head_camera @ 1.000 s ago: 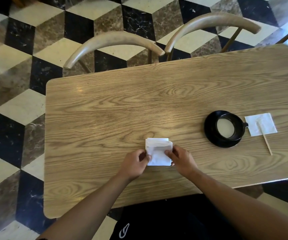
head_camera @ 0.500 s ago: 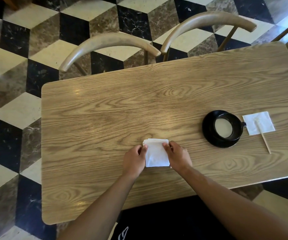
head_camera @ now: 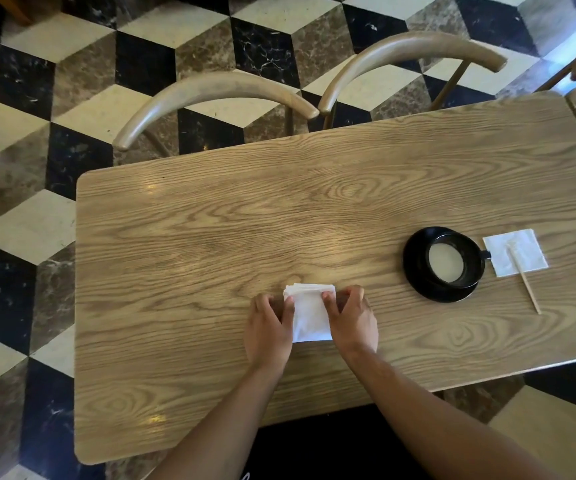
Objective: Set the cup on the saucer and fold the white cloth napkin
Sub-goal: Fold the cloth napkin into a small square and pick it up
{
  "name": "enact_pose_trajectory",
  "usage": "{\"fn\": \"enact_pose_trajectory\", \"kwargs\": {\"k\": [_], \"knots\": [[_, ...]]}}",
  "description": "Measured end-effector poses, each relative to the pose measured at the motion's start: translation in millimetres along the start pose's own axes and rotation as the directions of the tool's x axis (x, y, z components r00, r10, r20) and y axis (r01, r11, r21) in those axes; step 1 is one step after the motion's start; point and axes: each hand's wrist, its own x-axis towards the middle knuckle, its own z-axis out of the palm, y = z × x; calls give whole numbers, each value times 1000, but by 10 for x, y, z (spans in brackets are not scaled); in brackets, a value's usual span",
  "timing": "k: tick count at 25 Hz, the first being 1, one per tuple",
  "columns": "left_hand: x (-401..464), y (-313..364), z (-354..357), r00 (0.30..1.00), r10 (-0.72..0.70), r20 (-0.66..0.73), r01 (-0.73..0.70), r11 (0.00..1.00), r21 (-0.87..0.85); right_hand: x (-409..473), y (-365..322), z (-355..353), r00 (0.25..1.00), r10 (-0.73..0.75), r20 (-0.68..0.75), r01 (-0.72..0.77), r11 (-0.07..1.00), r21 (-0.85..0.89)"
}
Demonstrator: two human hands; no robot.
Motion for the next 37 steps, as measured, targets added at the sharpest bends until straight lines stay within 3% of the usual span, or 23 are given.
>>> {"fn": "enact_pose_trajectory", "kwargs": {"k": [2,3,5,7,8,12,18,30,31,33,35,37], "knots": [[-19,-45,-12,962,248,-115,-235,966,110,-29,24,0,969,-205,-138,202,979,-39],[-25,-65,-4,907,403,-122,-377,906,194,-48,37,6,922,-335,-195,324,942,-87],[-37,-106,16,772,635,17,-611,735,295,-66,40,55,808,-551,-206,522,833,-182],[-2,-163,31,685,708,171,-718,616,325,-69,48,157,729,-676,-107,638,728,-251],[40,-205,47,678,698,230,-727,591,351,-50,66,223,712,-701,-40,666,692,-280],[177,-362,88,723,585,367,-690,584,428,97,243,368,730,-672,128,664,652,-366],[236,-453,134,701,580,415,-712,538,452,216,322,389,736,-655,174,642,592,-488],[230,-398,61,709,552,439,-705,548,450,171,331,294,735,-638,229,654,580,-485],[216,-379,38,713,560,421,-701,571,428,157,320,242,743,-637,205,645,600,-474],[179,-339,-30,765,553,331,-642,700,313,118,297,128,808,-588,47,560,739,-375],[45,-315,-126,855,494,158,-518,832,199,-33,260,47,906,-399,-140,381,914,-138],[-103,-205,-202,960,273,54,-277,957,82,-182,154,14,981,-132,-140,147,983,106]]}}
